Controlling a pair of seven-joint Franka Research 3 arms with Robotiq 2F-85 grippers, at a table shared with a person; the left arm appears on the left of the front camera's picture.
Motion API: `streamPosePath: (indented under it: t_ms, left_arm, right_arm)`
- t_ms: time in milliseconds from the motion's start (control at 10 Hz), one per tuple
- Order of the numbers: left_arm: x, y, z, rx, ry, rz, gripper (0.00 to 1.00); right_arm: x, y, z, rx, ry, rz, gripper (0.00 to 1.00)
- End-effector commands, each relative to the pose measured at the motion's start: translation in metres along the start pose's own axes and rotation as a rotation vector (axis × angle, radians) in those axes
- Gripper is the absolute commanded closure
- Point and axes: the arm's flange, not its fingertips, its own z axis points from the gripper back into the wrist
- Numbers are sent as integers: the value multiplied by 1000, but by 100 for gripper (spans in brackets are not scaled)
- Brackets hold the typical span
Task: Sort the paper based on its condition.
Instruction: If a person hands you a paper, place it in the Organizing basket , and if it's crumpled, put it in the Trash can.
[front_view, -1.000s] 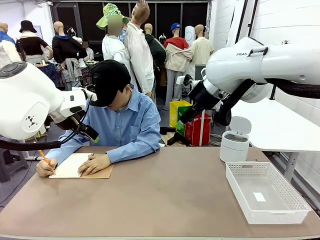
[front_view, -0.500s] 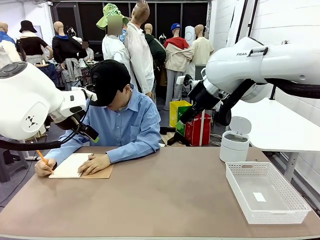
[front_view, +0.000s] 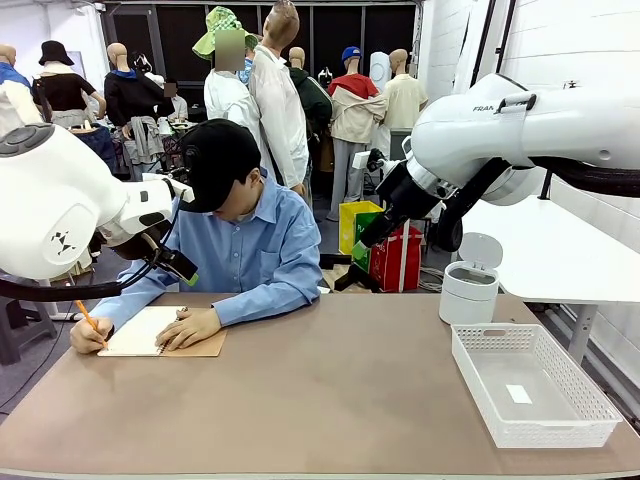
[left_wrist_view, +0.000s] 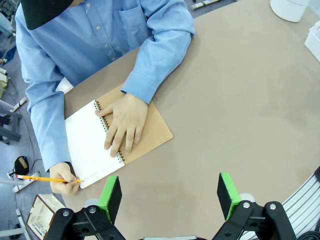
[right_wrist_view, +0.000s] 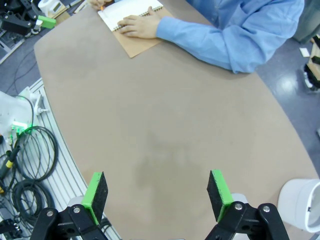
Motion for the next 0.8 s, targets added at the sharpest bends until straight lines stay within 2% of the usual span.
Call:
streamPosePath:
  t_ms: [0, 700]
  left_arm:
    - [-1, 0, 0, -2, 5, 0, 0]
    - [-1, 0, 0, -2, 5, 0, 0]
  right_arm:
    - [-1, 0, -1, 3, 4, -3, 0]
    - [-1, 0, -1, 3, 4, -3, 0]
